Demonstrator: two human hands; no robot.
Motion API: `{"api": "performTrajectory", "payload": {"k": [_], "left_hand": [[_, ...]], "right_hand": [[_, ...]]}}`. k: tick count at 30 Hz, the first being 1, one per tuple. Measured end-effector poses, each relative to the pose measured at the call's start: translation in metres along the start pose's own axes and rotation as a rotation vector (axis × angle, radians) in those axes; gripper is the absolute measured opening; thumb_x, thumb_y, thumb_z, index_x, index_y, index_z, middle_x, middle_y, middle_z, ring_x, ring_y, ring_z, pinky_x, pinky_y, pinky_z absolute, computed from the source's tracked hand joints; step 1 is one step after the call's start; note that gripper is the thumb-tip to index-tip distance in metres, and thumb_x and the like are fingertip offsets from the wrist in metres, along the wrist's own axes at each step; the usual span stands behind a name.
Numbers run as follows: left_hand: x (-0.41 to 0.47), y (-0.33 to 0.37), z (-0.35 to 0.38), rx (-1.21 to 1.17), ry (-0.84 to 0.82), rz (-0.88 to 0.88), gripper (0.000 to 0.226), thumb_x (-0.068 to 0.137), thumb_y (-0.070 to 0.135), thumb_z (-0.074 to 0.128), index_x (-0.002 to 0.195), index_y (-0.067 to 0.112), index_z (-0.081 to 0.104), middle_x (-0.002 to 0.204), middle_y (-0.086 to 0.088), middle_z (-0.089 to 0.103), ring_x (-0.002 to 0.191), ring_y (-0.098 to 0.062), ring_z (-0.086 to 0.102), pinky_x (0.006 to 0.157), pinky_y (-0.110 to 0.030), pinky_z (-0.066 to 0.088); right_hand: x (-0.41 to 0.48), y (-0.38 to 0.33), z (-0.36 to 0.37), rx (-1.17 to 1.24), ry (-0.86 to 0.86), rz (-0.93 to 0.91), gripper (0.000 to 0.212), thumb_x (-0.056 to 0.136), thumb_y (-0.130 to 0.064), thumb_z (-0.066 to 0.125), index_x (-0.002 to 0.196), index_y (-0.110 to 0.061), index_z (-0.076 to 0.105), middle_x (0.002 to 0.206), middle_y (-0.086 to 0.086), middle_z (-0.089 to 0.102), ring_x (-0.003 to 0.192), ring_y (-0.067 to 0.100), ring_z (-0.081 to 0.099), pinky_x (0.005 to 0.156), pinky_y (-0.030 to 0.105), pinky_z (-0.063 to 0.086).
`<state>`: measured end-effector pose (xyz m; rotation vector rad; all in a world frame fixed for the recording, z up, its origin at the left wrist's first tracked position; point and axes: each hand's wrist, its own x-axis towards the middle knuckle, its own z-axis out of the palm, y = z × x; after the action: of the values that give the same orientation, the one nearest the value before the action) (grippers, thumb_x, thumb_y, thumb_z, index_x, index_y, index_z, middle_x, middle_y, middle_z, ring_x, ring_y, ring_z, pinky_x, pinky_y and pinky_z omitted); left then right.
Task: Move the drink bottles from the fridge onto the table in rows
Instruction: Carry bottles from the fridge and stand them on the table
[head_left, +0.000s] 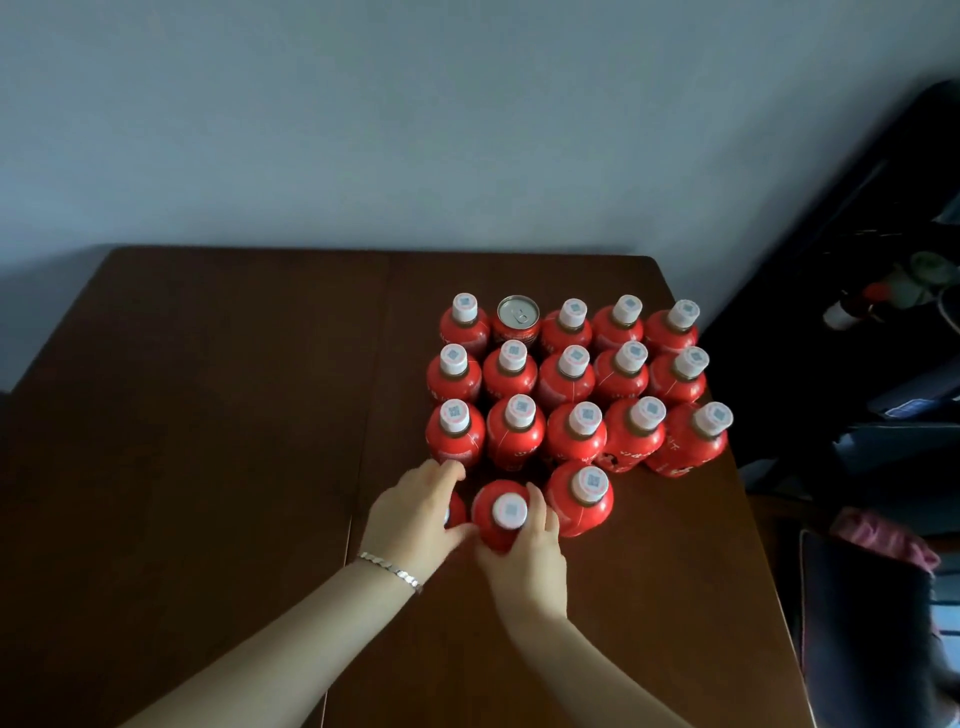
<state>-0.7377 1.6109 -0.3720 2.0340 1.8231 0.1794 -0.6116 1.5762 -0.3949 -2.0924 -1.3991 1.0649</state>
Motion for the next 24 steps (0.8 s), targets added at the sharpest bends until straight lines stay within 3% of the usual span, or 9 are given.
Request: {"api": "performTrajectory", "payload": {"k": [4,6,9,11,16,19,24], "left_hand": [[-0.004,-0.019,0.008,-0.39,0.153,-0.277,0.074,0.061,0.029,0.083,0.124,0.015,0.047,0.121,-0.006,0.048,0.114,-0.024,0.046,0.092,-0.036,0.043],[-0.005,-0.026,0.009,-0.704,0.047,-0.537,0.078,0.064,0.039,0.08,0.13,0.019,0.042,0.131,-0.009,0.042,0.118,-0.026,0.045,0.098,-0.039,0.042],[-0.004,-0.02,0.012,-1.311,-0.233,-0.841,0.062,0.074,0.057,0.063,0.125,0.031,0.041,0.129,-0.008,0.045,0.107,-0.03,0.054,0.083,-0.041,0.051],[0.0,-0.017,0.016,-1.445,-0.209,-0.879,0.055,0.079,0.055,0.058,0.124,0.029,0.04,0.127,-0.009,0.046,0.102,-0.032,0.059,0.078,-0.041,0.053],[0.013,-0.003,0.028,-1.433,-0.177,-0.829,0.063,0.082,0.055,0.054,0.132,0.024,0.033,0.122,-0.008,0.048,0.104,-0.03,0.059,0.078,-0.04,0.055],[0.02,0.004,0.034,-1.435,-0.111,-0.829,0.068,0.082,0.055,0.054,0.134,0.02,0.03,0.113,-0.008,0.048,0.095,-0.025,0.061,0.08,-0.042,0.055],[0.024,0.01,0.041,-1.522,-0.034,-0.9,0.074,0.08,0.053,0.059,0.137,0.017,0.027,0.121,-0.012,0.045,0.096,-0.028,0.06,0.077,-0.042,0.056]], "right_hand": [[-0.012,-0.007,0.012,0.305,0.037,0.17,0.071,0.082,-0.021,0.069,0.141,-0.016,0.029,0.14,0.008,0.041,0.115,0.023,0.055,0.094,0.029,0.044],[-0.013,-0.011,0.013,0.625,-0.038,0.405,0.062,0.079,-0.017,0.072,0.129,-0.016,0.035,0.118,0.01,0.057,0.098,0.022,0.062,0.087,0.034,0.051],[-0.002,-0.015,0.007,1.264,-0.224,0.69,0.035,0.084,-0.006,0.067,0.111,-0.006,0.046,0.099,0.018,0.064,0.087,0.029,0.066,0.076,0.037,0.054],[0.004,-0.015,0.002,1.453,-0.246,0.745,0.024,0.085,0.003,0.061,0.107,0.002,0.053,0.096,0.022,0.065,0.088,0.032,0.064,0.076,0.037,0.053],[0.008,-0.012,-0.007,1.596,-0.168,0.755,0.012,0.086,0.008,0.054,0.097,0.003,0.055,0.101,0.023,0.061,0.096,0.032,0.061,0.084,0.038,0.048],[0.011,-0.008,-0.009,1.583,-0.185,0.728,0.01,0.087,0.007,0.052,0.093,0.001,0.055,0.101,0.021,0.061,0.095,0.031,0.061,0.083,0.038,0.048],[0.016,0.004,-0.014,1.45,-0.253,0.645,0.013,0.088,0.005,0.051,0.097,-0.003,0.057,0.101,0.019,0.066,0.094,0.028,0.064,0.082,0.038,0.048]]}}
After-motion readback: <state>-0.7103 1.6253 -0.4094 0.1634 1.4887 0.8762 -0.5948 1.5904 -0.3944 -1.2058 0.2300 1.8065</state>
